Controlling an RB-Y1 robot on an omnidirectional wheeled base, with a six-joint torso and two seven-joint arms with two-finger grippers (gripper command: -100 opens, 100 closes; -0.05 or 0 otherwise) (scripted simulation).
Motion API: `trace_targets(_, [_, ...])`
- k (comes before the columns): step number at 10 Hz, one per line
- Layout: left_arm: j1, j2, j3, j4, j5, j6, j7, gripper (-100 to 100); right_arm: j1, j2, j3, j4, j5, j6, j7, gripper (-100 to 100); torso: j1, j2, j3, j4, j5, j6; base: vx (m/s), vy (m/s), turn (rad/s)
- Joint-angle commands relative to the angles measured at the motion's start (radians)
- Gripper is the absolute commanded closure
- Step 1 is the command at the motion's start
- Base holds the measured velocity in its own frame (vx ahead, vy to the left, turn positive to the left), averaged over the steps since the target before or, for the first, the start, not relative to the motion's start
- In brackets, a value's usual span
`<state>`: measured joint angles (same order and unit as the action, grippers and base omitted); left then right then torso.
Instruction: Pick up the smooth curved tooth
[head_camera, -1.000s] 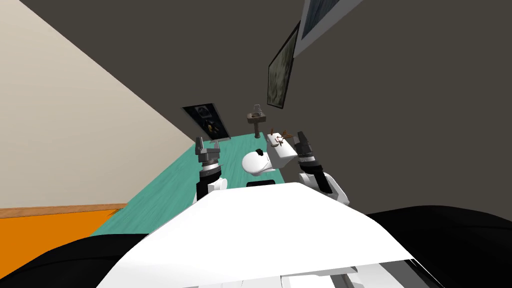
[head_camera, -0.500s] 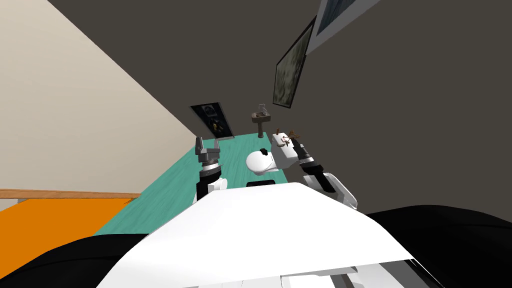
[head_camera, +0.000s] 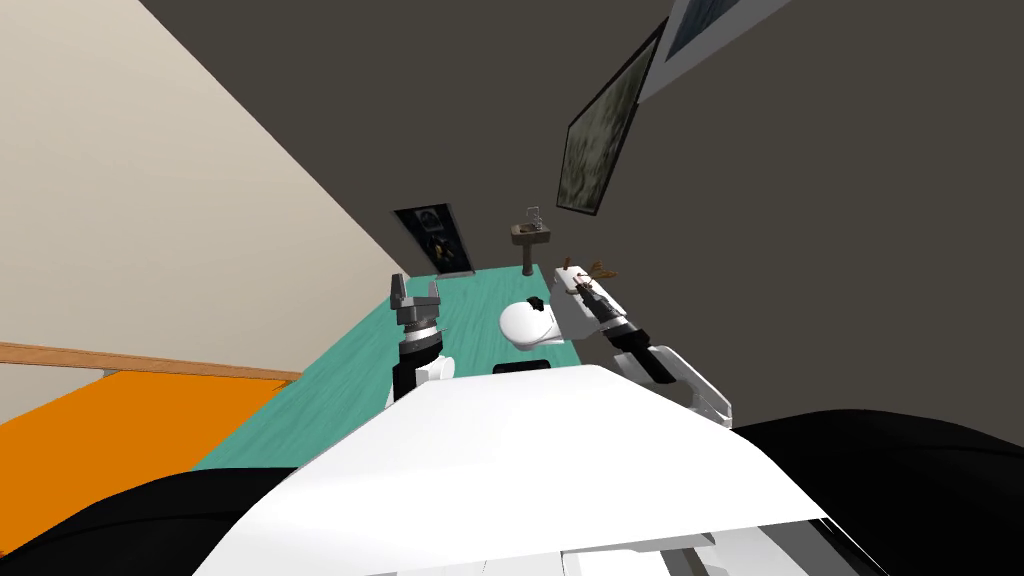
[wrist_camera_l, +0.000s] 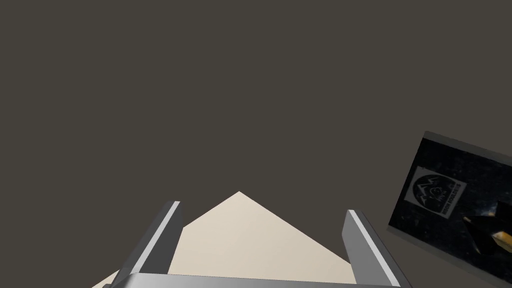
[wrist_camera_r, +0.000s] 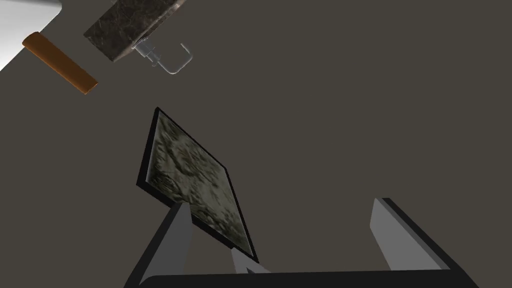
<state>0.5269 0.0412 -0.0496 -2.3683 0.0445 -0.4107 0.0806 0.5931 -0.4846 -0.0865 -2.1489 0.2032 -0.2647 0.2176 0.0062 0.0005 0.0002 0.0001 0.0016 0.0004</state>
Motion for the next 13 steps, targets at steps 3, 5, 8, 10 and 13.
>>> trace_targets(3, [0.000,0.000,0.000,0.000,0.000,0.000,0.000,0,0.040,-0.100,-0.006,0.024,0.066,0.079,0.070,-100,-0.001,0.002,0.001,0.000,0.000,0.000,-0.008,0.100,0.115])
trace_targets(5, [0.000,0.000,0.000,0.000,0.000,0.000,0.000,0,0.055,-0.152,-0.005,0.041,0.098,0.122,0.103,-100,0.000,0.000,0.000,0.000,0.000,0.000,0.006,0.110,0.109])
trace_targets(8, [0.000,0.000,0.000,0.000,0.000,0.000,0.000,0,0.084,-0.235,0.002,0.075,0.157,0.193,0.164,-100,0.000,0.001,0.000,0.000,0.000,-0.001,0.002,0.116,0.141])
trace_targets(10, [0.000,0.000,0.000,0.000,0.000,0.000,0.000,0,0.099,-0.291,0.008,0.093,0.184,0.244,0.199,-100,0.000,0.000,0.000,0.000,0.000,0.000,0.026,0.098,0.113])
trace_targets(13, [0.000,0.000,0.000,0.000,0.000,0.000,0.000,0,0.113,-0.351,0.016,0.112,0.210,0.295,0.229,-100,-0.003,0.000,0.000,0.000,-0.001,0.000,0.014,0.061,0.112])
